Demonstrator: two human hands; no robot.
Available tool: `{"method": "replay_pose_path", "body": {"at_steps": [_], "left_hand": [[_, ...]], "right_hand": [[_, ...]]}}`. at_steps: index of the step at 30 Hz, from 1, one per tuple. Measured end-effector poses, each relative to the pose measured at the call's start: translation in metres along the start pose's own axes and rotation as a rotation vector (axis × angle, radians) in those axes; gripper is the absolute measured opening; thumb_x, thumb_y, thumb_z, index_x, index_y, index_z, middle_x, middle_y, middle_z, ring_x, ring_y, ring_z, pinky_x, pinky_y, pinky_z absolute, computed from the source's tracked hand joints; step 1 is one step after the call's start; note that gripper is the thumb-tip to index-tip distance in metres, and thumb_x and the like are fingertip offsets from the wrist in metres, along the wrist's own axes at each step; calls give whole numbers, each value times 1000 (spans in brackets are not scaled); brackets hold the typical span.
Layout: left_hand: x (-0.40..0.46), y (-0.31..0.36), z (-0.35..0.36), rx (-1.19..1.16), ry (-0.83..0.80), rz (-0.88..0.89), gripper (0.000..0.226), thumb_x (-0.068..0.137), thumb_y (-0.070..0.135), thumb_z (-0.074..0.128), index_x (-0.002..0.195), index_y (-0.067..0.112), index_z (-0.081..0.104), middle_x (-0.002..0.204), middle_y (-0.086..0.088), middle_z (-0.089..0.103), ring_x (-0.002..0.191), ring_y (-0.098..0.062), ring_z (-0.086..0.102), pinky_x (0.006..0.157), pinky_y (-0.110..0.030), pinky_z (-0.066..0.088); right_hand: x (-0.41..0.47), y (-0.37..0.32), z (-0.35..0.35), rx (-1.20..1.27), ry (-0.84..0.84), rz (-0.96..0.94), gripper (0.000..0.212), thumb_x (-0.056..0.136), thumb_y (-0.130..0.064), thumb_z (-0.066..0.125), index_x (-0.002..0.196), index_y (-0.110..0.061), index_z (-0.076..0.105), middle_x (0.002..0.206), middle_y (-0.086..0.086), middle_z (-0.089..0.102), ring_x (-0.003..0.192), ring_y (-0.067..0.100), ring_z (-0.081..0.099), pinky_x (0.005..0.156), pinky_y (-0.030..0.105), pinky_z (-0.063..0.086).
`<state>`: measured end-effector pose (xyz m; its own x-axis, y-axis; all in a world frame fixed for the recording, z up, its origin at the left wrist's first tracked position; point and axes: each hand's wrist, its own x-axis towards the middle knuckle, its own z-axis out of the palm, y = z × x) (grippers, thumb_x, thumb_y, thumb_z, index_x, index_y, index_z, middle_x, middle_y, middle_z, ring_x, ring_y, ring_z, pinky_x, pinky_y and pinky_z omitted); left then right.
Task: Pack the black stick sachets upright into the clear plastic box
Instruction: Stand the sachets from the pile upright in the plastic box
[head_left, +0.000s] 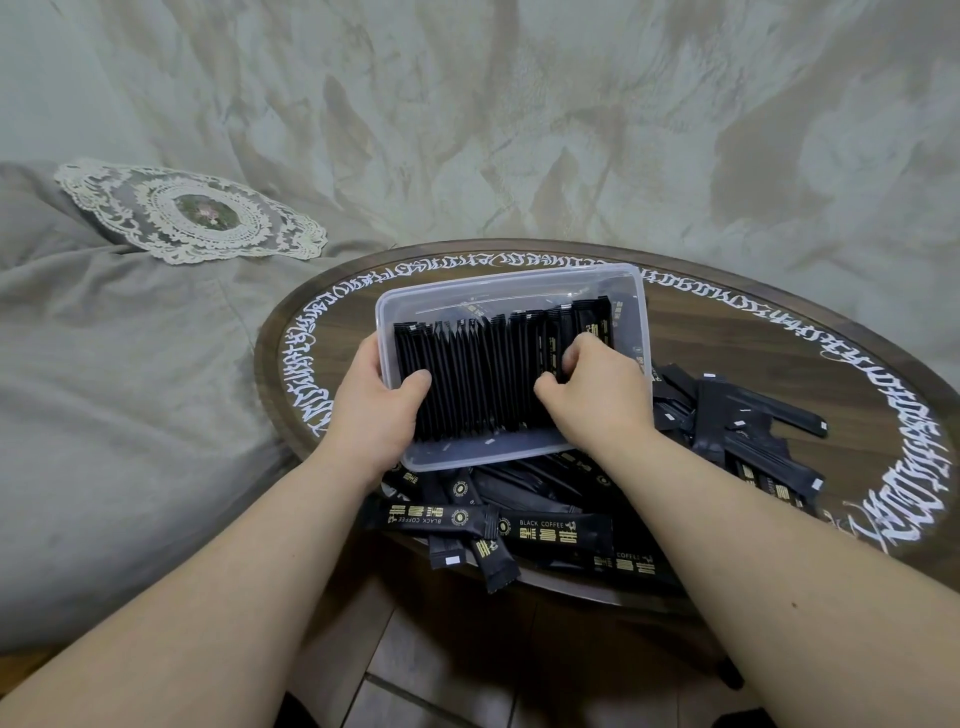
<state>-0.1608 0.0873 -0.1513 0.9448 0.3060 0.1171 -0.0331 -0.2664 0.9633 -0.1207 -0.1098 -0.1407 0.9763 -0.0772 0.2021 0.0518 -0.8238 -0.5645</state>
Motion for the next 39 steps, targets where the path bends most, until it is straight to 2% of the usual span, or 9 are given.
{"method": "replay_pose_path", "body": {"at_steps": [5,10,14,18,25,30,32,37,39], "left_hand": [[0,-2,-1,-6,6,2,45,82,20,60,115,47,47,114,13,64,109,-8,60,100,-40,47],[0,-2,-1,-3,9,9,47,85,16,61,124,39,48,115,14,64,108,-7,60,100,-38,47],[1,-2,-1,-8,13,8,46,83,18,61,123,38,49,114,13,64,108,-7,60,99,-37,47],[1,-2,-1,-9,13,11,45,87,12,60,120,40,48,114,11,65,107,-7,60,98,-37,47],[2,-3,-1,-23,16,21,43,88,11,60,115,43,48,113,12,64,108,-6,60,98,-34,47],[2,-4,-1,-38,28,20,43,88,10,60,121,37,50,114,9,65,107,-9,61,97,-36,48],[2,-4,-3,-48,39,25,43,87,10,60,121,36,50,114,9,65,107,-8,61,97,-35,47],[1,-2,-6,-43,92,39,43,89,8,60,115,40,47,106,21,61,101,3,57,93,-27,42],[1,-1,-6,-33,107,42,43,90,7,59,116,39,46,106,21,61,100,4,57,94,-26,42]], "right_hand": [[1,2,3,-63,-17,-44,18,88,-34,54,78,-20,48,75,-1,56,76,25,50,61,30,36],[-2,0,0,-66,-24,-64,20,89,-38,52,80,-20,52,70,-5,54,73,21,50,60,30,36],[-3,-1,-3,-80,-22,-75,24,92,-30,44,78,-12,55,72,1,56,72,25,48,59,31,35],[-2,2,-1,-139,2,-119,23,96,-32,46,84,-16,57,83,4,62,81,27,54,64,30,34],[-5,0,-1,65,77,-72,19,94,-31,50,108,-17,49,88,3,68,89,29,58,78,39,48],[-4,1,1,-140,70,-173,20,97,-31,46,106,-19,59,96,2,66,91,28,59,66,30,39],[-3,0,2,-169,68,-199,23,97,-31,46,111,-19,60,103,4,63,95,28,58,69,32,40],[-5,-2,5,-160,66,-240,29,94,-13,47,119,-13,61,117,7,52,108,27,48,84,34,42],[-6,-3,4,-171,52,-225,29,90,-5,48,116,-9,61,124,6,49,110,27,48,83,34,44]]}}
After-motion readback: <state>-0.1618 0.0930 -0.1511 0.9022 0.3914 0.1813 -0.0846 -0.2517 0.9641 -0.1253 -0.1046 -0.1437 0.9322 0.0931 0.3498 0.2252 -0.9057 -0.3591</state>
